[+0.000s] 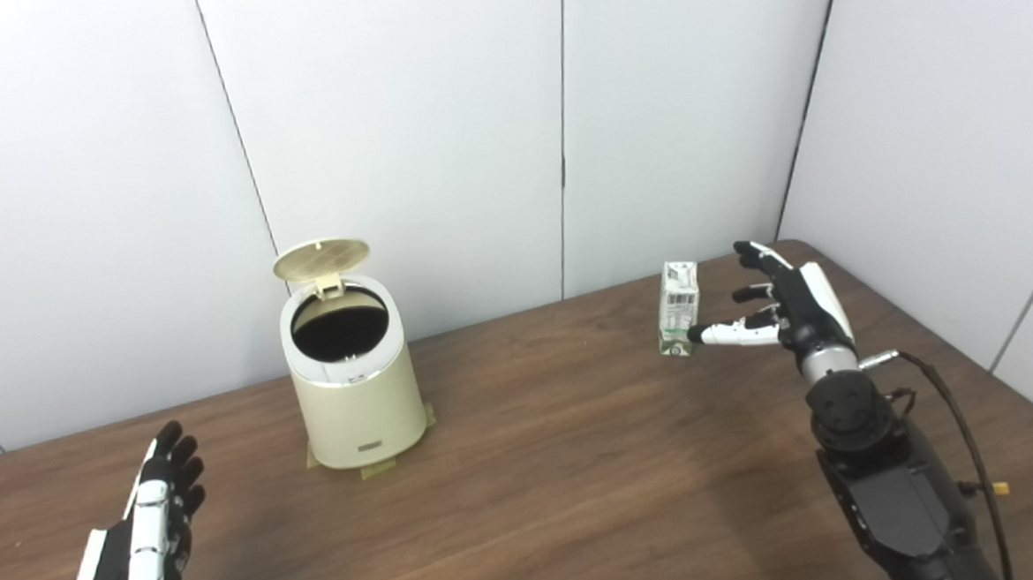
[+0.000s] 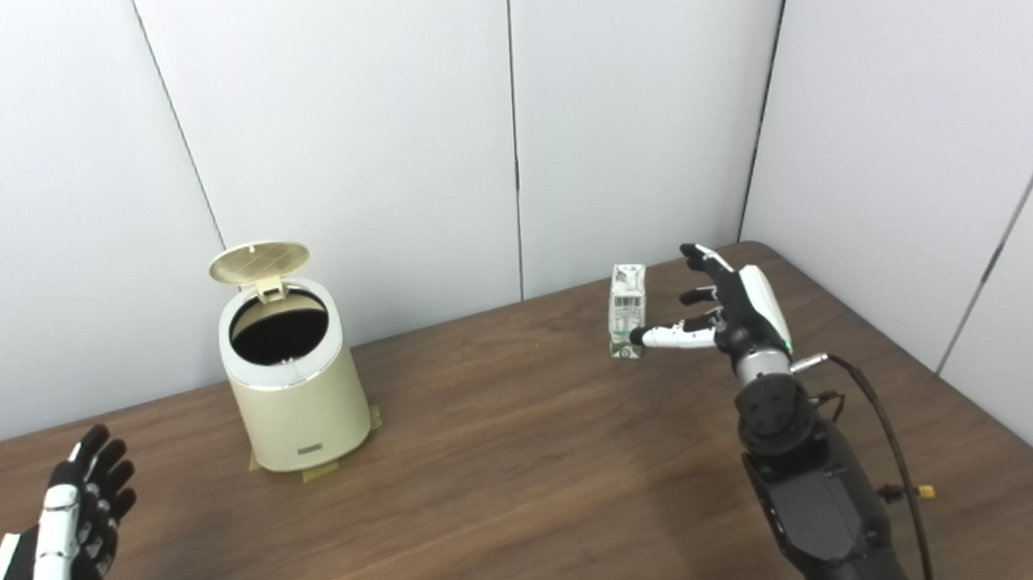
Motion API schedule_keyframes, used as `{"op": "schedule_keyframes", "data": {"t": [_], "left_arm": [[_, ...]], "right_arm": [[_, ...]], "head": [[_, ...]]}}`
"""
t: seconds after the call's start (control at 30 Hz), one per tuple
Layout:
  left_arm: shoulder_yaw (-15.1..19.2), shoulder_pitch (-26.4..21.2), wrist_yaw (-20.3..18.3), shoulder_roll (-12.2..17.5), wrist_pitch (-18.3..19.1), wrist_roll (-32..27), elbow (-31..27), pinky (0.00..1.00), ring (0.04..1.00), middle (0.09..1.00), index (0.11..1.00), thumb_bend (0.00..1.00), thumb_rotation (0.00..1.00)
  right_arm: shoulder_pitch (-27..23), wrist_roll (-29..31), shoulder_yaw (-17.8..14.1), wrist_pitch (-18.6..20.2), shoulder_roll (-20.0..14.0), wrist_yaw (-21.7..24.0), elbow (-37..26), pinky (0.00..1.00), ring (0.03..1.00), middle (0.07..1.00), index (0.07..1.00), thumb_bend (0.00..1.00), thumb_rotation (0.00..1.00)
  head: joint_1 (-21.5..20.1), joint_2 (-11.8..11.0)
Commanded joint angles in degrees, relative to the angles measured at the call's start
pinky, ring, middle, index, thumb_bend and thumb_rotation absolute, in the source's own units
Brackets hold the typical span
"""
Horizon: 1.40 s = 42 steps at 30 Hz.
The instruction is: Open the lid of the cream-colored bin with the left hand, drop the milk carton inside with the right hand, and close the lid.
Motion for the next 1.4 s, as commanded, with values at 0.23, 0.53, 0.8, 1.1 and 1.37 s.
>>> {"op": "schedule_keyframes", "data": {"t": [0.23,0.53,0.8,1.1,1.37], "left_arm": [[-0.1,-1.9,0.1,1.1,2.4,-0.3,-4.2,1.00,0.989,0.985,1.000,0.38,1.00],[0.0,-0.7,-0.5,1.8,2.7,-1.2,-5.5,1.00,0.991,0.990,1.000,0.33,1.00],[-0.7,-0.5,-0.8,2.2,2.6,-1.1,-5.8,1.00,0.995,0.992,1.000,0.31,1.00],[-1.1,-0.2,-0.5,1.9,3.4,-1.6,-5.9,1.00,0.997,0.990,1.000,0.30,1.00],[-1.9,0.1,-1.1,2.4,2.8,-1.5,-5.3,1.00,1.000,1.000,1.000,0.30,1.00]], "right_arm": [[-8.9,-2.2,4.6,-2.9,-5.0,0.2,8.9,0.76,0.826,0.859,0.850,0.88,0.11],[-12.3,-1.8,6.4,-6.6,-4.4,-1.7,15.8,0.73,0.814,0.837,0.813,0.92,0.09],[-13.9,-1.8,7.1,-8.1,-3.7,-2.6,18.7,0.70,0.804,0.844,0.810,0.89,0.07],[-14.7,-2.0,7.7,-9.6,-3.3,-4.5,19.8,0.65,0.743,0.790,0.785,0.87,0.07],[-14.8,-1.5,7.4,-12.2,-3.0,-6.4,22.4,0.55,0.597,0.645,0.681,0.85,0.00]], "head": [[1.8,-0.4],[2.9,-1.1],[3.9,-1.4],[4.3,-1.5],[5.1,-1.5]]}}
